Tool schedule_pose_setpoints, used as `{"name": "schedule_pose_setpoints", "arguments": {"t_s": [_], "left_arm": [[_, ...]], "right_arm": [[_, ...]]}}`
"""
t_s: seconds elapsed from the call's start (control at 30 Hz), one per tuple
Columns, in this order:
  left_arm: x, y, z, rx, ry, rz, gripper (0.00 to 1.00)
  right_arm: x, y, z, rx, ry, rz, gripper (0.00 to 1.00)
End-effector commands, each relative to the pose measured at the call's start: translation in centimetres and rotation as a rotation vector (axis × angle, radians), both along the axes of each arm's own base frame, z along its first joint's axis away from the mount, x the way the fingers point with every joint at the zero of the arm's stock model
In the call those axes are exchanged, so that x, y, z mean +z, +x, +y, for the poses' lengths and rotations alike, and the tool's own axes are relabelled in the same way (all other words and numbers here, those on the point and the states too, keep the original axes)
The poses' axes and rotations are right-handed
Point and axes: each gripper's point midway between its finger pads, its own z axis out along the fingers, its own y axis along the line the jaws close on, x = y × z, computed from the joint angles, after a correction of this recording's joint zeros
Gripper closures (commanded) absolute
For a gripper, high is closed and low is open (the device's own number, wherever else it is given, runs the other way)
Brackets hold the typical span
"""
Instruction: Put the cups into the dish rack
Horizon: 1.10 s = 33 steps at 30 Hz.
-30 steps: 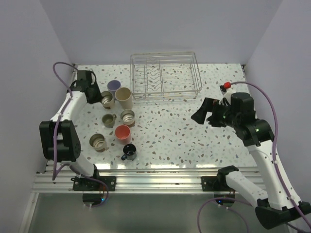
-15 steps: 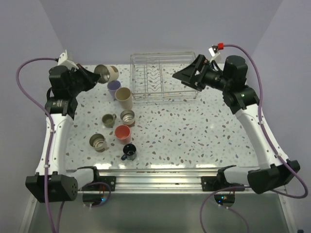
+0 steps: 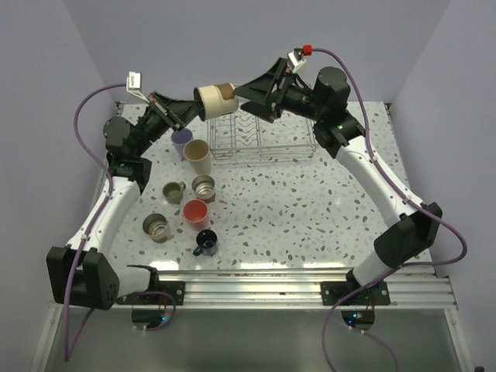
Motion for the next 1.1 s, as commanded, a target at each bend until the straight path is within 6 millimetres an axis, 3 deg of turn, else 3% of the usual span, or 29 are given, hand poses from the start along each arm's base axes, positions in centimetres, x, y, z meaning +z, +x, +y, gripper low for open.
{"name": "schedule_pose_setpoints", "arguments": {"t_s": [0.0, 0.57, 0.63, 0.7, 0.73, 0.83, 1.0, 1.03, 1.07], "left_arm": [[6.1, -3.4, -0.9, -0.107, -0.124, -0.222, 1.00], [5.2, -3.1, -2.4, -0.123, -0.142, -0.224, 1.00], [5.1, -2.9, -2.4, -0.118, -0.137, -0.223, 1.00], [4.8, -2.7, -2.5, -0.110, -0.133, -0.216, 1.00], [4.6, -2.5, -2.5, -0.102, -0.127, -0.214, 1.00], [4.0, -2.0, -2.5, -0.079, -0.117, -0.200, 1.00], [3.0, -0.7, -2.2, -0.034, -0.101, -0.165, 1.00], [2.7, -0.4, -2.3, -0.030, -0.089, -0.162, 1.00], [2.3, -0.1, -2.4, -0.029, -0.077, -0.141, 0.98]], "right_arm": [[3.2, -0.4, 0.4, 0.011, 0.066, -0.063, 0.01], [3.8, -0.6, 2.3, 0.033, 0.083, -0.060, 0.02], [3.8, -0.6, 2.6, 0.045, 0.088, -0.053, 0.07], [4.0, -0.8, 2.9, 0.059, 0.097, -0.051, 0.15], [3.9, -0.6, 3.1, 0.064, 0.098, -0.046, 0.24], [3.9, -0.9, 3.4, 0.083, 0.103, -0.036, 0.42], [3.3, -0.9, 3.6, 0.092, 0.106, -0.008, 0.63], [3.3, -0.8, 3.6, 0.090, 0.108, -0.006, 0.75], [3.1, -0.7, 3.7, 0.090, 0.106, -0.001, 0.80]]}}
